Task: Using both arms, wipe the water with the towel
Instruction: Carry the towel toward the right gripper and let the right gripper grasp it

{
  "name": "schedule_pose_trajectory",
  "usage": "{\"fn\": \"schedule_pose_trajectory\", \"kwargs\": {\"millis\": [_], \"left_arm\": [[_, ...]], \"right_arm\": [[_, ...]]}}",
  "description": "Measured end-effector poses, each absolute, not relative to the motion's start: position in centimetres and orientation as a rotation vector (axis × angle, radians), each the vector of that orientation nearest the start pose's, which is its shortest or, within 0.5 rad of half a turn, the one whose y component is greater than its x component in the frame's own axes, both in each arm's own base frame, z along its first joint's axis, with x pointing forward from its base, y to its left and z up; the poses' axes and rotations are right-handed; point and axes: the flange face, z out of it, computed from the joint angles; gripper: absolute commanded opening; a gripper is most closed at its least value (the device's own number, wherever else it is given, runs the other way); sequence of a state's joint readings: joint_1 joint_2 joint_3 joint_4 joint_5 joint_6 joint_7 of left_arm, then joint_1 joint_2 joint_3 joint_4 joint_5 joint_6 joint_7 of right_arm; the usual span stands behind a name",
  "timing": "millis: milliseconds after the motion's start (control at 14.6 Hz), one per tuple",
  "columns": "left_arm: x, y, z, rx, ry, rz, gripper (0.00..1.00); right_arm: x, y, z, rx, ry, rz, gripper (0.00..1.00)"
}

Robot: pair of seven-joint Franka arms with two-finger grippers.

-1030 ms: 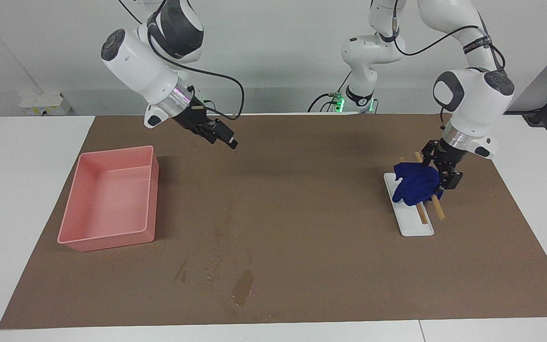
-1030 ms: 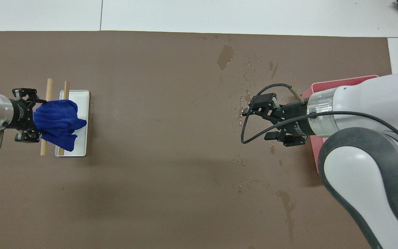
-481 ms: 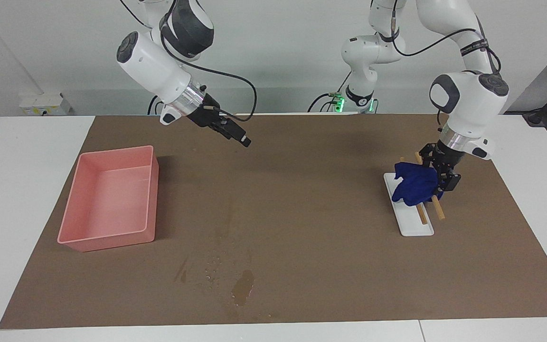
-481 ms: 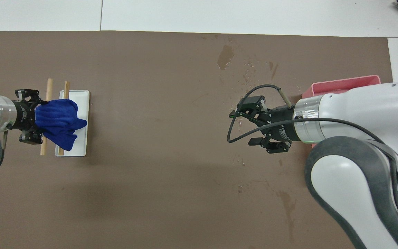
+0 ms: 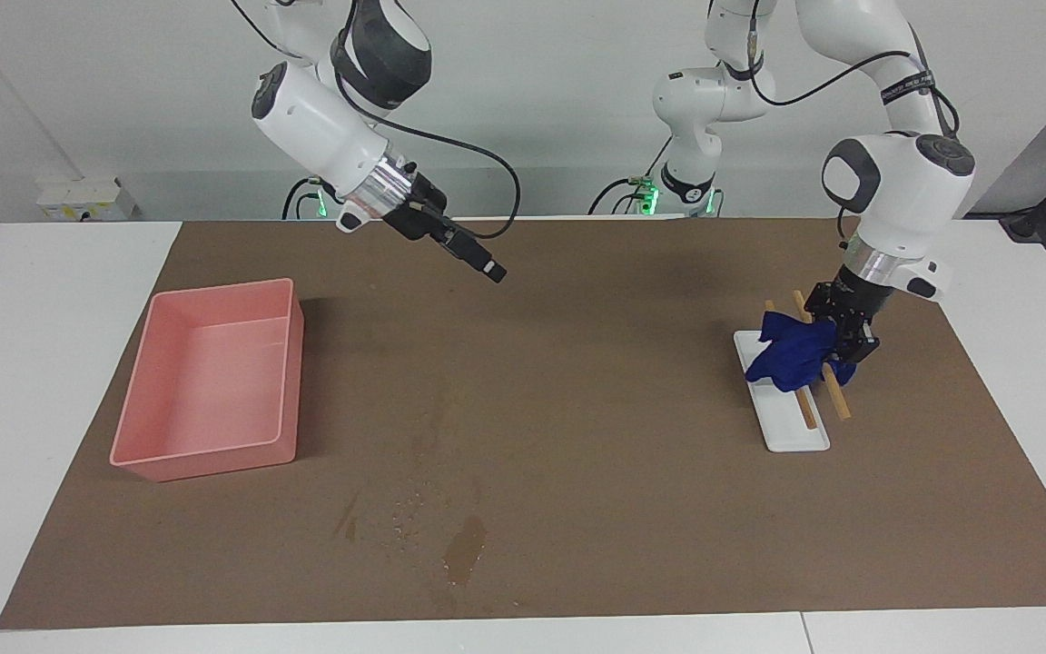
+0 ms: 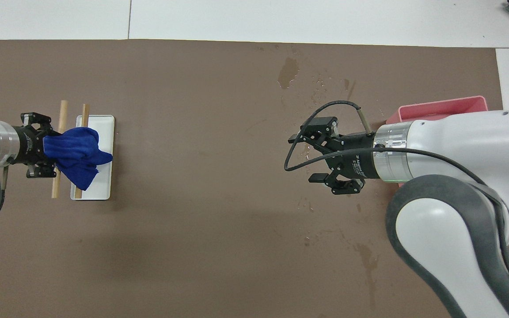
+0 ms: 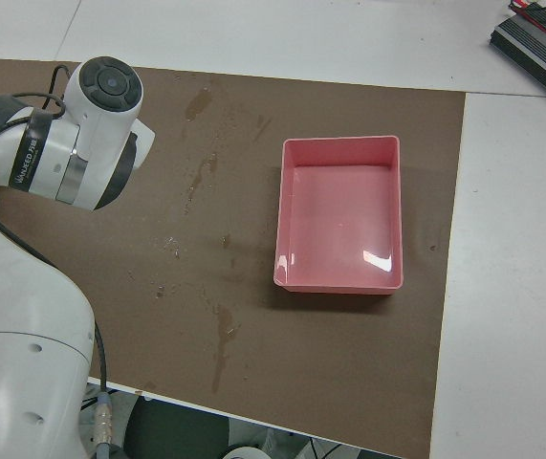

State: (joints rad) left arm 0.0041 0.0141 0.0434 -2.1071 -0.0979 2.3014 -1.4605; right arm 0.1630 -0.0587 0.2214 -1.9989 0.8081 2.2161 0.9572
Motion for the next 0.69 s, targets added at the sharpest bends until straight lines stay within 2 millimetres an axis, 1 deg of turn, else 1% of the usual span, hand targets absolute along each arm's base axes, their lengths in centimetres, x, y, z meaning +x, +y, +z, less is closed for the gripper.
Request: {"fn": "schedule_pose_trajectory", "kwargs": {"millis": [69, 206, 343, 481, 549, 687], "left_arm": [[56.3, 2.4, 43.1, -2.348, -2.327, -0.121, 0.00], [56.6, 1.5, 44.9, -2.357, -2.281, -0.054, 0.00], [56.9, -1.0, 47.7, -2.403, -2.213, -0.011, 0.00], [56.7, -3.7, 50.3, -2.459, -2.151, 0.000, 0.00], [56.2, -5.2, 51.5, -2.490, -2.115, 0.004, 0.00], [55.0, -8.1, 53.4, -2.547, -2.041, 0.014, 0.00]], "right_arm": [[51.5, 24.2, 51.8, -2.139, 1.145, 0.289, 1.00], [51.1, 25.1, 51.3, -2.139, 1.149, 0.289, 1.00], [50.7, 26.0, 51.2, -2.131, 1.162, 0.287, 1.00], [50.4, 26.6, 51.2, -2.125, 1.171, 0.291, 1.00], [50.4, 26.7, 51.2, -2.107, 1.185, 0.302, 1.00], [50.6, 26.8, 51.2, -2.026, 1.217, 0.327, 1.00]]}}
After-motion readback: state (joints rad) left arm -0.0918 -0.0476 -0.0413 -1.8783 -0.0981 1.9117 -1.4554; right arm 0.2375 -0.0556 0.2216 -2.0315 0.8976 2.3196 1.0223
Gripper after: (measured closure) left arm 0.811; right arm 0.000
